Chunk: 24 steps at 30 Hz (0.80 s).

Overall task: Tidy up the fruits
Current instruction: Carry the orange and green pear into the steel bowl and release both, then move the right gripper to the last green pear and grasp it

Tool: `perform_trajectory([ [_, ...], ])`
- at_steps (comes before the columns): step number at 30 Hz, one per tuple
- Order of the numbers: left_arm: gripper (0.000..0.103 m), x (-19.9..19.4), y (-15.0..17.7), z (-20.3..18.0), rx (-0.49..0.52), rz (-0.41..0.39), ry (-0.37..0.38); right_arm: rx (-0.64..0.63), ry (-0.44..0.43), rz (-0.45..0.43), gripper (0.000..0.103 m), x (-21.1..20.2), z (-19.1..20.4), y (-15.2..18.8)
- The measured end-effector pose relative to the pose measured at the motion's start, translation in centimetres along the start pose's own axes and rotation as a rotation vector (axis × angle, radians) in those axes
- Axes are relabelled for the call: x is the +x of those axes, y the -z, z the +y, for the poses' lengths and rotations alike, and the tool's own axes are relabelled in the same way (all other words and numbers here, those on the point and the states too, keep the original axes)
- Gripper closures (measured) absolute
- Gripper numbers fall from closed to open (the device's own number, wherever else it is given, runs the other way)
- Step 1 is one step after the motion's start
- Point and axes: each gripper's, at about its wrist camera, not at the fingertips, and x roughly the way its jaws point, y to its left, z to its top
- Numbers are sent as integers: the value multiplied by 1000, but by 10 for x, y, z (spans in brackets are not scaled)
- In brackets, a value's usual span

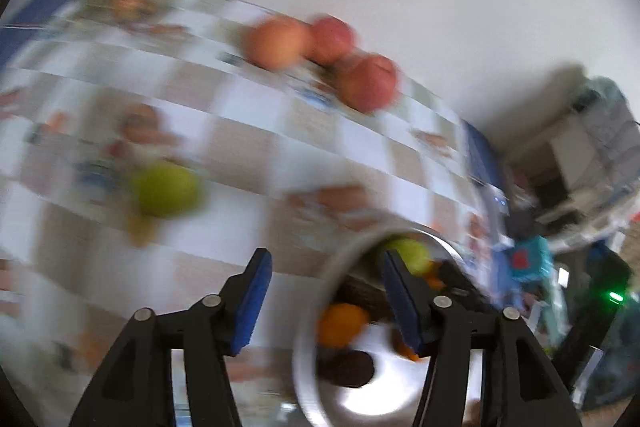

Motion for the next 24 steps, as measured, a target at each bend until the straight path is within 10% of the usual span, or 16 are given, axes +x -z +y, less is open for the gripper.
perform_trajectory([
  [8, 24, -29, -16, 98, -198, -73, -257, -147, -132, -15, 61, -6, 70, 7],
  [12, 6, -36, -18, 140, -275, -95, -384, -267, -184, 15, 36, 5, 120, 20],
  [18, 0, -43, -23, 177, -302, -135, -464, -406, -197, 57, 11, 33, 180, 40],
  [24, 0, -27, -29, 198, -344, -108, -466, -423, -178, 92, 11, 65, 201, 42],
])
